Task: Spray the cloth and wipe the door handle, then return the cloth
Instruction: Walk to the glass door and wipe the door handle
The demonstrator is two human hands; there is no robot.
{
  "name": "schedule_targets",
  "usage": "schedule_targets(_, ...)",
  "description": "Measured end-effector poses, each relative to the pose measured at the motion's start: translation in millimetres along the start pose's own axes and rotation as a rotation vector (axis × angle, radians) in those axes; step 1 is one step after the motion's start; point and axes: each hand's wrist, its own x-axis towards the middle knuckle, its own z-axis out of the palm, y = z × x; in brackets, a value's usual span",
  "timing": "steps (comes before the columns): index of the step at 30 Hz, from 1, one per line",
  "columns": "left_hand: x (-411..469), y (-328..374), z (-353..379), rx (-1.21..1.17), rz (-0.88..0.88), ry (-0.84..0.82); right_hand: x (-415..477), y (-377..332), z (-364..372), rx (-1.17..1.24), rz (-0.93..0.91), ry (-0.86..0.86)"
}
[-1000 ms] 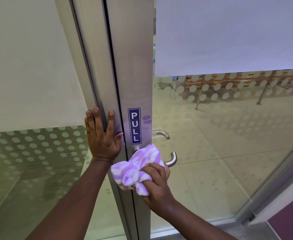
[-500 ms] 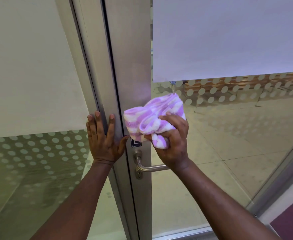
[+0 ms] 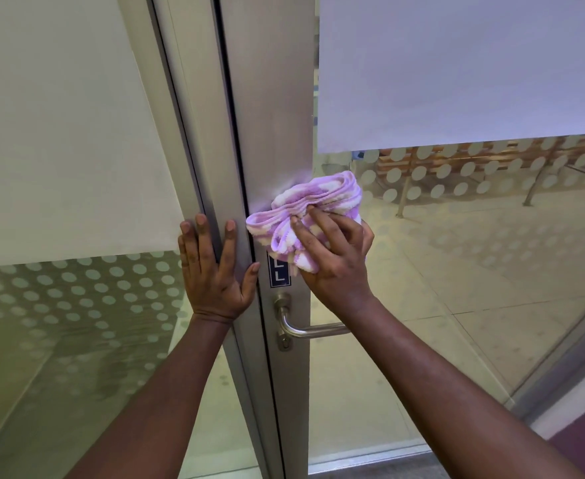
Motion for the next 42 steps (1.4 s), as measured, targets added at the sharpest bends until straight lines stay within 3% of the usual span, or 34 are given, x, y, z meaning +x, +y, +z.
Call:
schedule_targets(16,-1,0,0,0.011,0.0,0.007,-37,-9,2,-0.089,0.006,-0.108)
schedule_targets(27,-1,-1,0,-0.002,-0.001,0.016,-56,-9,-9,-0.025,0.048,-0.295)
schedule_targets(42,-2,-2,0,0.004,-0.005,-0.008,-59,-10,-22,-0.228,0.014,-0.563)
